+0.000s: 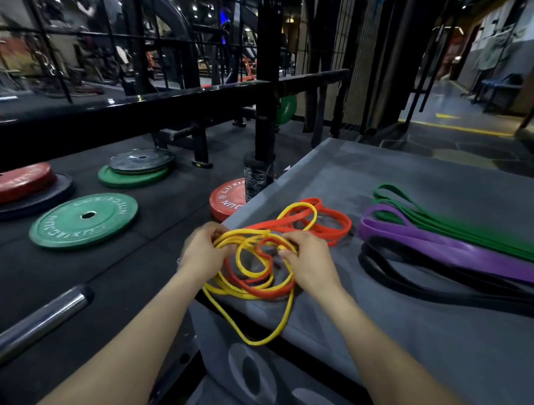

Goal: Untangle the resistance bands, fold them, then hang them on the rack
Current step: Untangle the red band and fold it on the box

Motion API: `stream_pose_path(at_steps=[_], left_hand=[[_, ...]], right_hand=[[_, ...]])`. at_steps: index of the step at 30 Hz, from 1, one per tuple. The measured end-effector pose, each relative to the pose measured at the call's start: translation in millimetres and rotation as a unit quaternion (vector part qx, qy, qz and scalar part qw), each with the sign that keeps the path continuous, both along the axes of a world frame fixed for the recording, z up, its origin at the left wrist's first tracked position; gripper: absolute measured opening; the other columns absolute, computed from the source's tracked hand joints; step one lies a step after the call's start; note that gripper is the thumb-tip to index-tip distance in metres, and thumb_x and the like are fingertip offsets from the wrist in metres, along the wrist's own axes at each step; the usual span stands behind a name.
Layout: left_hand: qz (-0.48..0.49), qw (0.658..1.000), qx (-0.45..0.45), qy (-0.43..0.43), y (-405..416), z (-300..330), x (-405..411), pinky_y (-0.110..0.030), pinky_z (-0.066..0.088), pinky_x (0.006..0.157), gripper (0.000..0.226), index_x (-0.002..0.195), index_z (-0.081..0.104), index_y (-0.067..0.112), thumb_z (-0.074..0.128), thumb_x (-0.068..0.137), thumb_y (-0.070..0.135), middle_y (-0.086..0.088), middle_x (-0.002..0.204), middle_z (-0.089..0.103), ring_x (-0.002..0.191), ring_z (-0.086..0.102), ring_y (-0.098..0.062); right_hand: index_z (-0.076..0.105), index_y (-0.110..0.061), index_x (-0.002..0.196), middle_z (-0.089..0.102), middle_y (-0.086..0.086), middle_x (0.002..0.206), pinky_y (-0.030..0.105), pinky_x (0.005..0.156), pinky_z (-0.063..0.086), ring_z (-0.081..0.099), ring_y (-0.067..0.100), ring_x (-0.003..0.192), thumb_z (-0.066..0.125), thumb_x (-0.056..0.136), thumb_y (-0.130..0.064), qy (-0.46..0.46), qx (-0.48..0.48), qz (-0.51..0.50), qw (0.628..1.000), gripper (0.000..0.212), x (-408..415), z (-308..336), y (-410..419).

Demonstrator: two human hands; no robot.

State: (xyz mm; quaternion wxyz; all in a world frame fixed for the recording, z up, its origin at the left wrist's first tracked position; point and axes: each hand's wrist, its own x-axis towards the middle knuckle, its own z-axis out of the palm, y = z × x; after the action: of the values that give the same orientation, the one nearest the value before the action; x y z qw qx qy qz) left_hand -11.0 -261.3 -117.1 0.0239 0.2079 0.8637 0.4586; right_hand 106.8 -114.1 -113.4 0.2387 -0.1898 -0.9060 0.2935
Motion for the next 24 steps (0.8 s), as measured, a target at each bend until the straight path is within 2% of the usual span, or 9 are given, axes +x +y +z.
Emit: stream_pose_path(at_steps=[3,6,8,11,14,16,19,22,24], left_hand=[[-0.035,0.999,0.031,-0.023,2,3,5,-0.015,0.041,0.057,0.019,0.083,0.059,0.023,0.076,0.075,0.028,0.009,0.068,0.058,0.061,0.052,-0.005],[-0.043,0.998,0.035,-0.013,7,7,12,-0.006,0.035,0.049,0.023,0.083,0.061,0.014,0.061,0.087,0.037,0.009,0.061,0.05,0.055,0.043,-0.003],[-0.051,0.998,0.03,-0.008,10,7,13,-0.007,0.035,0.049,0.027,0.083,0.061,0.012,0.053,0.092,0.036,0.009,0.061,0.049,0.056,0.043,-0.002],[-0.086,0.994,0.043,-0.051,12,5,14,-0.013,0.037,0.058,0.019,0.085,0.063,0.012,0.055,0.092,0.028,0.007,0.067,0.055,0.063,0.049,-0.008],[-0.125,0.985,0.041,-0.112,13,-3,13,-0.032,0.049,0.069,0.008,0.08,0.063,0.019,0.063,0.087,0.022,0.004,0.072,0.063,0.07,0.057,-0.015],[-0.127,0.981,0.041,-0.143,14,-3,14,-0.039,0.052,0.082,0.009,0.08,0.06,0.019,0.068,0.083,0.015,0.0,0.084,0.068,0.08,0.062,-0.016],[-0.126,0.972,0.082,-0.18,17,-1,14,-0.036,0.05,0.09,0.023,0.086,0.057,0.019,0.071,0.077,0.004,0.0,0.093,0.067,0.09,0.063,-0.017],[-0.161,0.964,0.075,-0.197,20,2,20,-0.028,0.051,0.085,0.031,0.1,0.061,0.015,0.071,0.076,-0.002,0.002,0.094,0.063,0.089,0.061,-0.015],[-0.183,0.959,0.077,-0.204,23,4,23,-0.025,0.051,0.082,0.036,0.108,0.062,0.013,0.07,0.076,-0.003,0.0,0.098,0.063,0.089,0.061,-0.013]], right_hand=[[0.07,-0.012,0.099,0.072,0.005,0.098,0.033,0.085,0.048,0.064,0.024,0.095,0.066,0.082,-0.014,0.048,-0.037,-0.085,0.995,0.018,1,0,11],[0.071,-0.012,0.1,0.072,0.005,0.099,0.037,0.088,0.049,0.064,0.023,0.095,0.066,0.084,-0.016,0.07,-0.049,-0.126,0.988,0.017,2,-1,20],[0.071,-0.012,0.099,0.072,0.005,0.099,0.038,0.088,0.048,0.064,0.023,0.095,0.064,0.086,-0.02,0.077,-0.057,-0.133,0.986,0.017,2,-2,24],[0.072,-0.01,0.097,0.07,0.007,0.099,0.034,0.088,0.046,0.062,0.024,0.097,0.057,0.091,-0.025,0.076,-0.032,-0.133,0.988,0.022,1,-2,28],[0.071,-0.008,0.1,0.071,0.006,0.1,0.021,0.08,0.041,0.064,0.019,0.095,0.057,0.091,-0.02,0.082,-0.064,-0.107,0.989,0.02,-2,1,28],[0.07,-0.008,0.101,0.072,0.006,0.098,0.015,0.074,0.037,0.064,0.016,0.093,0.058,0.09,-0.018,0.061,-0.068,-0.081,0.993,0.019,-5,0,26],[0.071,-0.008,0.101,0.072,0.002,0.093,0.011,0.068,0.035,0.061,0.008,0.084,0.061,0.089,-0.019,0.038,-0.089,-0.059,0.994,0.019,-9,-3,22],[0.073,-0.01,0.09,0.072,0.0,0.084,0.021,0.074,0.047,0.063,0.007,0.078,0.061,0.089,-0.021,0.051,-0.148,-0.051,0.986,0.016,-15,-5,23],[0.073,-0.009,0.085,0.071,0.002,0.078,0.024,0.068,0.046,0.064,0.013,0.077,0.061,0.088,-0.027,0.042,-0.178,-0.066,0.981,0.021,-18,-4,23]])
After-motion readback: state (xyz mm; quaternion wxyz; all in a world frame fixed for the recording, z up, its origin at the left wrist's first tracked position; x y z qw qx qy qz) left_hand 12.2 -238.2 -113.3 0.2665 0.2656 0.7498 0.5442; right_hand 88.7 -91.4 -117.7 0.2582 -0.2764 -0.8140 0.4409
